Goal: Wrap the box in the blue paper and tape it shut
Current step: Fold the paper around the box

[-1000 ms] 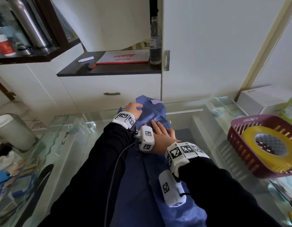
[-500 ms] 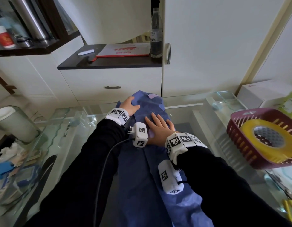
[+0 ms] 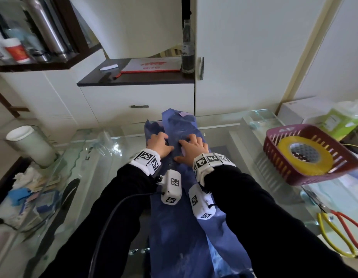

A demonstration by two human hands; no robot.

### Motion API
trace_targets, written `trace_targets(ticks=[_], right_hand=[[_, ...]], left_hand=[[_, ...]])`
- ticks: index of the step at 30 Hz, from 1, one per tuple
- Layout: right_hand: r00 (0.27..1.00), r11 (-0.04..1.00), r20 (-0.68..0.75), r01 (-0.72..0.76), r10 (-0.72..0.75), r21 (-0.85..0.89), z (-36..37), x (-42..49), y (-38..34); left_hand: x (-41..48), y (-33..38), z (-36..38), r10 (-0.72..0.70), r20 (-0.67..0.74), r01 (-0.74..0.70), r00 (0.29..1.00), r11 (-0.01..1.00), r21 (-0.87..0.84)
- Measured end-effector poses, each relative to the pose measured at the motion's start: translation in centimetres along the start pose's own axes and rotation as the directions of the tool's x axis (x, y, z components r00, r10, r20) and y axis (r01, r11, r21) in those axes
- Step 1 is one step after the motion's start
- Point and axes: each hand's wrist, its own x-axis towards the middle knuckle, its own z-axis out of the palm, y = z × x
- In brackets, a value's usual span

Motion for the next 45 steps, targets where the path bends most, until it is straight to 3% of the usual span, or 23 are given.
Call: trace_targets(ticks=[8, 15, 20, 30, 39, 45], right_hand=[[0.996, 0.992, 0.056, -0.069, 0.064, 0.101, -0.5, 1.1, 2.5], [0.989, 0.994, 0.138, -0.072, 0.059, 0.086, 0.2, 1.9, 3.7], [0.995, 0.994, 0.069, -0.073, 0.067, 0.086, -0.5, 1.8, 4.7], [0.994, 0.992, 0.062, -0.097, 0.092, 0.080, -2.9, 2.7, 8.6], [0.984, 0.986, 0.123, -0.138, 0.127, 0.088, -2.6, 1.9, 11.2], [0.979, 0.979, 0.109, -0.184, 0.174, 0.086, -2.6, 1.1, 13.0]], left_hand=[[-0.2, 1.7, 0.8, 0.041, 0.134, -0.031, 0.990, 0.997, -0.076], [-0.5, 0.9, 2.1, 0.018, 0.156, -0.007, 0.988, 0.998, -0.068], [-0.9, 1.8, 2.6, 0.005, 0.168, 0.009, 0.986, 0.997, -0.078], [-0.2, 7.5, 3.6, 0.057, 0.177, -0.046, 0.983, 0.997, -0.066], [0.0, 9.6, 5.5, 0.063, 0.333, -0.037, 0.941, 0.996, -0.083], [0.3, 10.2, 5.9, 0.161, 0.398, -0.111, 0.903, 0.983, -0.145]])
